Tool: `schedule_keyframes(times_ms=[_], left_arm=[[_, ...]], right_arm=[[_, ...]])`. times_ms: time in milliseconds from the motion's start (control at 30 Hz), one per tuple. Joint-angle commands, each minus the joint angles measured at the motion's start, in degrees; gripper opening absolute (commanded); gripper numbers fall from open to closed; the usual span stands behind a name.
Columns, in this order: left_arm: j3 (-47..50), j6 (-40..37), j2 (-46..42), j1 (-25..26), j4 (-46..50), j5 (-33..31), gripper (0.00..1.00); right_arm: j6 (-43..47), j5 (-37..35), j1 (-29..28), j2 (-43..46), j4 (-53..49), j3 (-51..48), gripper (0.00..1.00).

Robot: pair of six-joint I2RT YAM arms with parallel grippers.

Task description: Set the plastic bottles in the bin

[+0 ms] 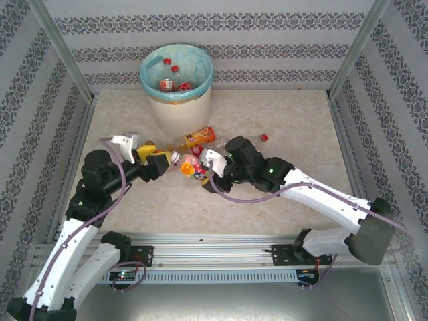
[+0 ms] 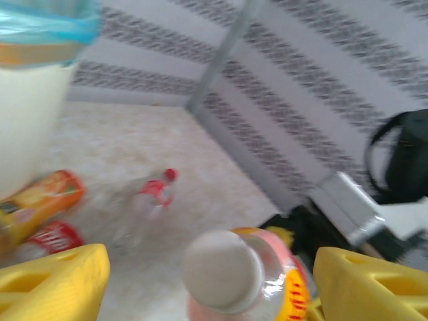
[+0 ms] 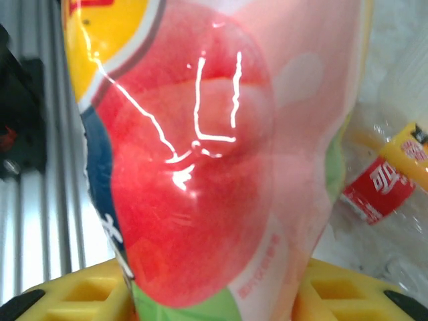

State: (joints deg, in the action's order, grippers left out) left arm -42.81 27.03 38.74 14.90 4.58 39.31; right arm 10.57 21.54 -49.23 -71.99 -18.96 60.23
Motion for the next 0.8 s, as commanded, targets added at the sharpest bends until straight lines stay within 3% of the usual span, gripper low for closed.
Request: schedule_keyframes(times_ms=[0, 167, 300, 367, 433, 500, 633, 767], left_arm=[[1.0, 6.2, -0.9, -0.3, -12.9, 9.9, 0.81], [1.4, 8.0, 0.2, -0.3, -15.0, 10.0, 0.73], [2.9, 9.2, 0.3, -0.3, -17.4, 9.0, 0.54], [3.0, 9.2, 0.4, -0.3, -17.2, 9.0, 0.54], [2.7, 9.1, 0.5, -0.3, -16.5, 8.6, 0.63], [2.7, 8.7, 0.5, -0.2, -15.9, 8.6, 0.65], [2.6, 9.2, 0.9, -0.3, -16.5, 9.0, 0.53], [2.6, 9.7, 1.2, -0.2, -17.2, 9.5, 0.51]], right_arm=[[-5.1, 6.5, 0.5, 0.7, 5.4, -1.4, 0.45], [-7.8, 9.4, 0.4, 1.6, 10.1, -2.4, 0.45], [-8.3, 9.8, 0.4, 1.5, 11.6, -2.9, 0.46], [-8.5, 10.5, 0.4, 1.3, 11.8, -2.8, 0.46], [-8.8, 11.2, 0.4, 1.2, 12.1, -2.8, 0.46], [-9.0, 11.5, 0.4, 1.2, 12.7, -3.0, 0.46], [-9.3, 11.9, 0.4, 1.1, 13.4, -3.0, 0.46], [-9.8, 12.7, 0.4, 1.0, 14.3, -3.1, 0.46]])
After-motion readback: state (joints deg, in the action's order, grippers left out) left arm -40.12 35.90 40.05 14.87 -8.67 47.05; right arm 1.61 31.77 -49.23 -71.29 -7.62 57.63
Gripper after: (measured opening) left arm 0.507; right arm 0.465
